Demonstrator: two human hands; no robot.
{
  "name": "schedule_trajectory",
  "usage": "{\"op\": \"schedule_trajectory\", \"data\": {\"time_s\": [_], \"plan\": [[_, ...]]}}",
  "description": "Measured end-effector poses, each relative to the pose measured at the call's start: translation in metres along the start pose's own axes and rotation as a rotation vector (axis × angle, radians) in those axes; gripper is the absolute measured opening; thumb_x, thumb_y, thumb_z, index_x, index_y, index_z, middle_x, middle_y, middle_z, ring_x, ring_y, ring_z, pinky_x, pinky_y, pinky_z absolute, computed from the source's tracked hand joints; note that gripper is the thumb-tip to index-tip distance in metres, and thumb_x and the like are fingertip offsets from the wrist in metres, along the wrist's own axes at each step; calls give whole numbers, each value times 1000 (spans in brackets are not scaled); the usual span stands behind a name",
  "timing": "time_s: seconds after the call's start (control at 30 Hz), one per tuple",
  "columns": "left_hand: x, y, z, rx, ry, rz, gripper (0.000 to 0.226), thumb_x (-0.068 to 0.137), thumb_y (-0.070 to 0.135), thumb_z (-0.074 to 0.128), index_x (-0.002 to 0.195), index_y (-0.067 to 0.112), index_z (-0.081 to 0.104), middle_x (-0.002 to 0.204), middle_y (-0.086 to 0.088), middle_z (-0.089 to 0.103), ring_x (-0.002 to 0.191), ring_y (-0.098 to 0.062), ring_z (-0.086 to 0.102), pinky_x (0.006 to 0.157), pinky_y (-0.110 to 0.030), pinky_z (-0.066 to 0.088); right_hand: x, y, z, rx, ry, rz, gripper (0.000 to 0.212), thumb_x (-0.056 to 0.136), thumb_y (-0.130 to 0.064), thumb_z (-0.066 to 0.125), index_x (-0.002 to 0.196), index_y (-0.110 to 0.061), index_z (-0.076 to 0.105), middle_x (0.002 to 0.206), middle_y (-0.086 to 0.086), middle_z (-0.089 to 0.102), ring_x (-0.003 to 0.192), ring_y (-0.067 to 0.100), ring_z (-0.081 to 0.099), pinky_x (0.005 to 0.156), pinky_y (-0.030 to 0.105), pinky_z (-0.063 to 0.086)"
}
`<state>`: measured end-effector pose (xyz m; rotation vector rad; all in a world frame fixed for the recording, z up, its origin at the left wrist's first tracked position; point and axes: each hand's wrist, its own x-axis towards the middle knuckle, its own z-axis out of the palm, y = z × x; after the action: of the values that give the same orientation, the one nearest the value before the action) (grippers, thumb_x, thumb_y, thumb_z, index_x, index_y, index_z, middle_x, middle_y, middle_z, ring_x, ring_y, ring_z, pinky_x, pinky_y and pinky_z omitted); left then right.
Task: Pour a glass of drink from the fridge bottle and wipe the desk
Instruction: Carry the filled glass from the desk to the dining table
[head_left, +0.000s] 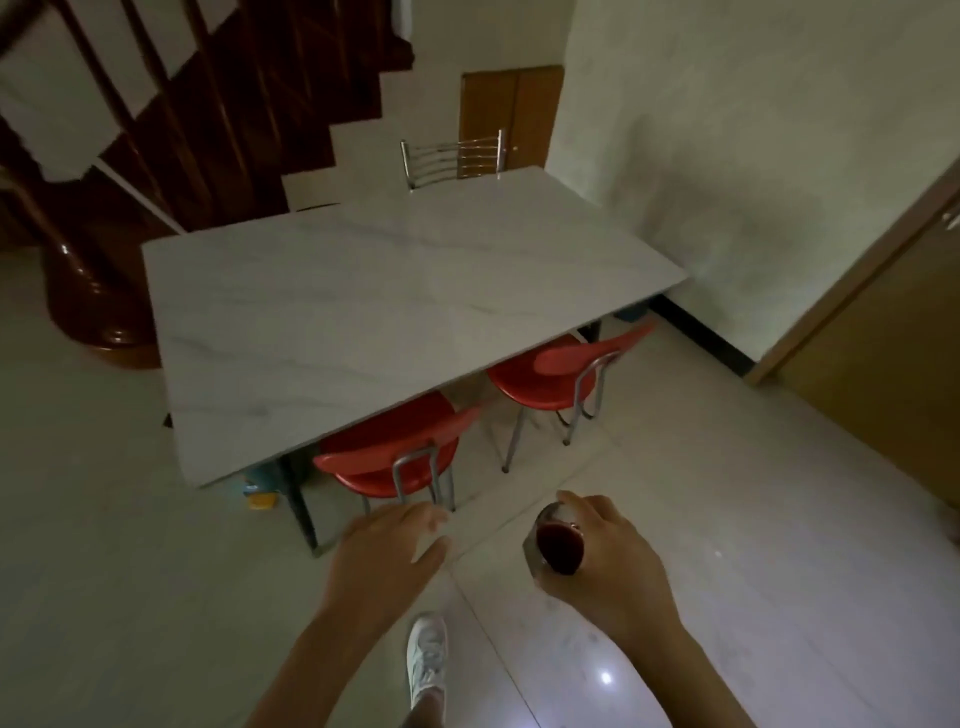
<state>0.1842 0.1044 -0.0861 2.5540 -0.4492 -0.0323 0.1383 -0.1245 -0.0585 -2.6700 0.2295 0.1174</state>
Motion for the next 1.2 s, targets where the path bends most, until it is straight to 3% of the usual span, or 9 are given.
{"op": "schedule_trajectory", "data": {"time_s": [0.2,0.3,0.37,0.47,0.63,0.8,1.03,1.2], "plan": [[96,-53,-3,142,28,-72,31,71,44,48,93,30,65,87,13,69,78,-13,67,64,-26,53,117,-45,0,-33,-70,-135,63,67,-54,65,122,-37,40,116,-10,50,96,14,55,72,28,53],[140,-76,-11,173,22,-137,39,78,41,55,112,26,64,106,7,68,97,-15,66,79,-33,52,172,-71,2,-43,-66,-198,68,66,-53,66,126,-36,39,119,-11,50,102,14,54,74,31,52],[167,-88,-14,114,-53,-226,47,90,40,52,134,25,47,132,5,55,121,-15,51,98,-35,38,207,-85,5,-59,-60,-248,72,67,-51,68,130,-34,39,123,-10,49,109,15,52,76,32,52],[203,-107,-7,107,-55,-305,53,95,41,43,144,26,30,146,6,41,134,-13,35,105,-32,28,258,-103,14,-95,-108,-296,78,67,-48,69,135,-31,36,126,-8,48,111,16,52,78,32,52],[262,-148,25,132,-53,-428,51,99,32,33,148,25,21,155,6,27,142,-12,21,110,-34,24,343,-124,33,-132,-204,-359,82,69,-49,69,138,-30,30,131,-7,44,111,17,51,82,32,50],[314,-182,48,145,-109,-574,55,100,37,27,150,31,5,160,5,10,146,-15,8,114,-40,22,423,-126,54,-155,-240,-409,76,75,-50,64,139,-28,29,133,-5,43,113,17,49,84,30,51],[357,-216,66,128,-183,-741,62,100,32,34,145,47,-7,159,2,-14,145,-31,-10,111,-55,20,501,-126,90,-150,-312,-410,78,77,-48,65,141,-26,27,135,-3,41,114,20,48,83,31,51],[361,-226,68,159,-262,-842,65,98,39,38,144,49,-7,157,4,-21,144,-32,-13,108,-62,18,528,-127,108,-155,-361,-403,83,73,-43,71,141,-25,27,136,-2,39,117,22,47,83,33,51]]}}
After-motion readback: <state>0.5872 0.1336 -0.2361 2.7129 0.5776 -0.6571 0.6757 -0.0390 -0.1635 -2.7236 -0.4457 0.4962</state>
